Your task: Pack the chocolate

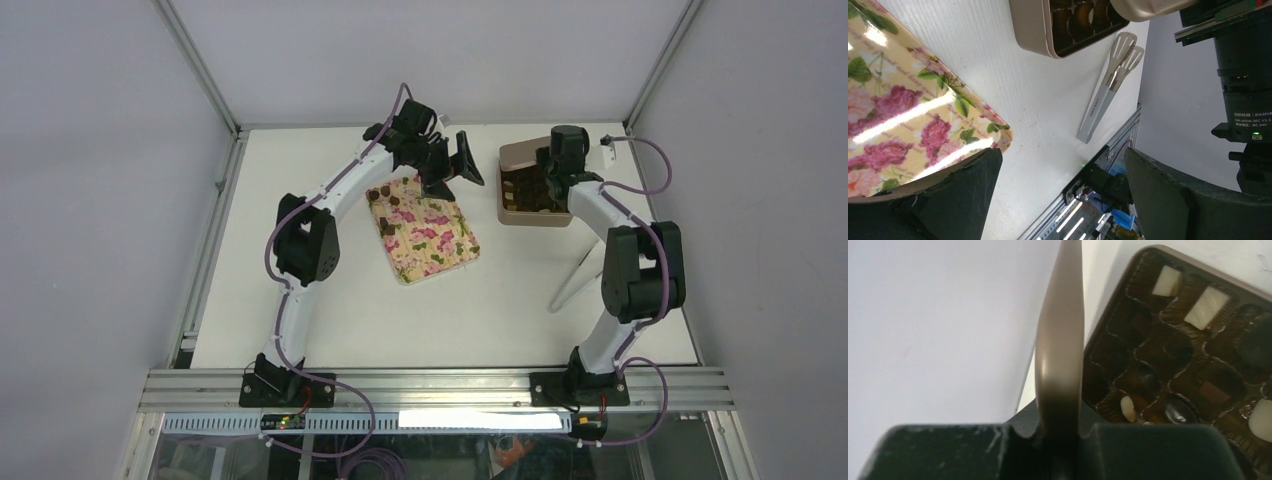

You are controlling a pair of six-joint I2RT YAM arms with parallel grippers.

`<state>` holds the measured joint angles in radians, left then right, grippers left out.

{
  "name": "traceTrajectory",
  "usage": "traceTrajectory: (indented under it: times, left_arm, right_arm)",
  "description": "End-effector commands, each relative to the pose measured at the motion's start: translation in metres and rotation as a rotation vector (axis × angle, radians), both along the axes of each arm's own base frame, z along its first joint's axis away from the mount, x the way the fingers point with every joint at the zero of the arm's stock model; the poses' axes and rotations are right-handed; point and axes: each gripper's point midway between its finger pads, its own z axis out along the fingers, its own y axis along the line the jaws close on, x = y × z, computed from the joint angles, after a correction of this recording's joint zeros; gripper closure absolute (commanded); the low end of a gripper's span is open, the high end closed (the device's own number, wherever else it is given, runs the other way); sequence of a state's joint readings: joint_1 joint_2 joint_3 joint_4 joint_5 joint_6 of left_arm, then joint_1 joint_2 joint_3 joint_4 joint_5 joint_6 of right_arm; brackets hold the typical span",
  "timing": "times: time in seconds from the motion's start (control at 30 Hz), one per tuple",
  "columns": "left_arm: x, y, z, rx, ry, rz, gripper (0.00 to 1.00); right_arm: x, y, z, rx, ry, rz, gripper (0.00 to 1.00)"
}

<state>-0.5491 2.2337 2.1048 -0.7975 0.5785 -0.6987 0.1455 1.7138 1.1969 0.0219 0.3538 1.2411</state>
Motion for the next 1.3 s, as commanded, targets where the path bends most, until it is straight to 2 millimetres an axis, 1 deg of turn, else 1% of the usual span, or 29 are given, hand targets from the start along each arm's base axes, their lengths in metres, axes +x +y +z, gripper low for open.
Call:
traceTrajectory:
  times: [0.0, 0.13, 0.33, 0.47, 0.63, 0.77, 0.83, 0.97, 1.0, 1.13, 1.2, 1.23, 1.27]
  left_arm:
    - [0.018, -0.014, 0.020, -0.063, -0.062, 0.001, 0.01]
    - [0.028, -0.021, 0.011, -0.074, -0.036, 0.020, 0.01]
    - [0.042, -0.030, 0.002, -0.096, -0.009, 0.075, 0.01]
    - [0.046, -0.043, -0.001, -0.138, -0.008, 0.077, 0.01]
    - [0.042, -0.054, -0.016, -0.140, 0.033, 0.071, 0.01]
    - [0.038, -0.053, -0.028, -0.121, 0.051, 0.071, 0.01]
    - [0.037, -0.053, -0.029, -0.120, 0.051, 0.071, 0.01]
    - [0.035, -0.054, -0.031, -0.121, 0.058, 0.064, 0.01]
    - [0.034, -0.055, -0.032, -0.122, 0.060, 0.061, 0.01]
    - [0.033, -0.057, -0.032, -0.118, 0.058, 0.061, 0.01]
    - [0.033, -0.057, -0.032, -0.119, 0.060, 0.062, 0.01]
    - [0.033, -0.057, -0.033, -0.117, 0.061, 0.063, 0.01]
    - [0.033, -0.057, -0.033, -0.116, 0.060, 0.064, 0.01]
  right_arm:
    - [0.011, -0.009, 0.018, 0.059, -0.080, -0.071, 1.00]
    - [-0.002, -0.017, 0.000, 0.085, -0.049, -0.104, 1.00]
    - [-0.027, -0.022, -0.017, 0.099, -0.007, -0.117, 1.00]
    - [-0.042, -0.024, -0.032, 0.117, 0.022, -0.129, 1.00]
    - [-0.058, -0.027, -0.048, 0.119, 0.063, -0.136, 1.00]
    - [-0.075, -0.029, -0.065, 0.110, 0.110, -0.140, 1.00]
    - [-0.083, -0.030, -0.073, 0.106, 0.137, -0.141, 1.00]
    - [-0.093, -0.032, -0.076, 0.103, 0.152, -0.144, 1.00]
    - [-0.100, -0.033, -0.082, 0.097, 0.183, -0.147, 1.00]
    - [-0.112, -0.035, -0.087, 0.090, 0.222, -0.151, 1.00]
    - [-0.121, -0.036, -0.093, 0.084, 0.257, -0.154, 1.00]
    - [-0.123, -0.039, -0.091, 0.195, 0.234, -0.253, 0.76]
    - [-0.126, -0.040, -0.092, 0.233, 0.230, -0.293, 0.73]
